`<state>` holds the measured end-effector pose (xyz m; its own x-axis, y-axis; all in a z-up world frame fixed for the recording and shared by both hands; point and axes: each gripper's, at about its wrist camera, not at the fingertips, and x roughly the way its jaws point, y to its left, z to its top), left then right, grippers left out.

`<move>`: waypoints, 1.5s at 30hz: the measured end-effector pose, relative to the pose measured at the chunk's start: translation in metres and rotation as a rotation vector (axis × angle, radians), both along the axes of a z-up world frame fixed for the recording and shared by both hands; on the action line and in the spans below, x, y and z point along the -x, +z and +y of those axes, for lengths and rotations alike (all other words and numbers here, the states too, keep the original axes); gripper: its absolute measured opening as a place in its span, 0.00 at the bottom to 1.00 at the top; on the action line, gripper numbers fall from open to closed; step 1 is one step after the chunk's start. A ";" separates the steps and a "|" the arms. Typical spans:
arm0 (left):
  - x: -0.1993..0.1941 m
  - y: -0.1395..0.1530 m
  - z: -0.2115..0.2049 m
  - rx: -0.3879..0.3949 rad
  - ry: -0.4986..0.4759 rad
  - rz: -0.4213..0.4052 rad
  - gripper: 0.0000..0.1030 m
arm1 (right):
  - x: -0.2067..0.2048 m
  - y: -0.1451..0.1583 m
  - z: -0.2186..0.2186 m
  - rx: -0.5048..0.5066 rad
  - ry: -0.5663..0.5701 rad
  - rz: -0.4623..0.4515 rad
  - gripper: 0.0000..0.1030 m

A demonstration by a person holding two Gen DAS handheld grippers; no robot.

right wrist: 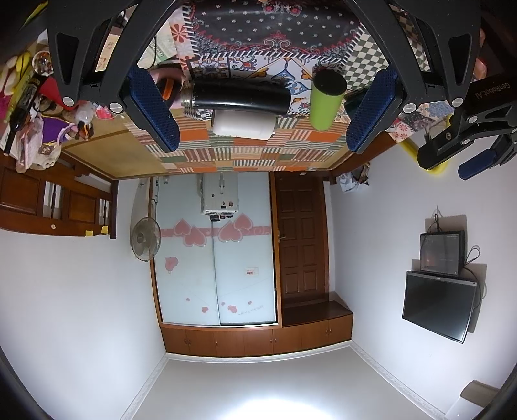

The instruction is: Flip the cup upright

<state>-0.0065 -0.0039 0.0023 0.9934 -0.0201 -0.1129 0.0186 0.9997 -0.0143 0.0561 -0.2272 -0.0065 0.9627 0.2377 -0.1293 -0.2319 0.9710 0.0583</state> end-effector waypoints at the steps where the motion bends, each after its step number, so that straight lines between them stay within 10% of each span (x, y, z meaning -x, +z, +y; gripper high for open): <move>1: 0.000 0.000 0.000 0.001 0.000 0.001 1.00 | 0.000 -0.001 0.000 0.001 0.000 -0.001 1.00; 45: 0.000 0.002 0.002 0.008 -0.001 0.002 1.00 | 0.003 -0.001 0.001 0.013 -0.001 -0.008 1.00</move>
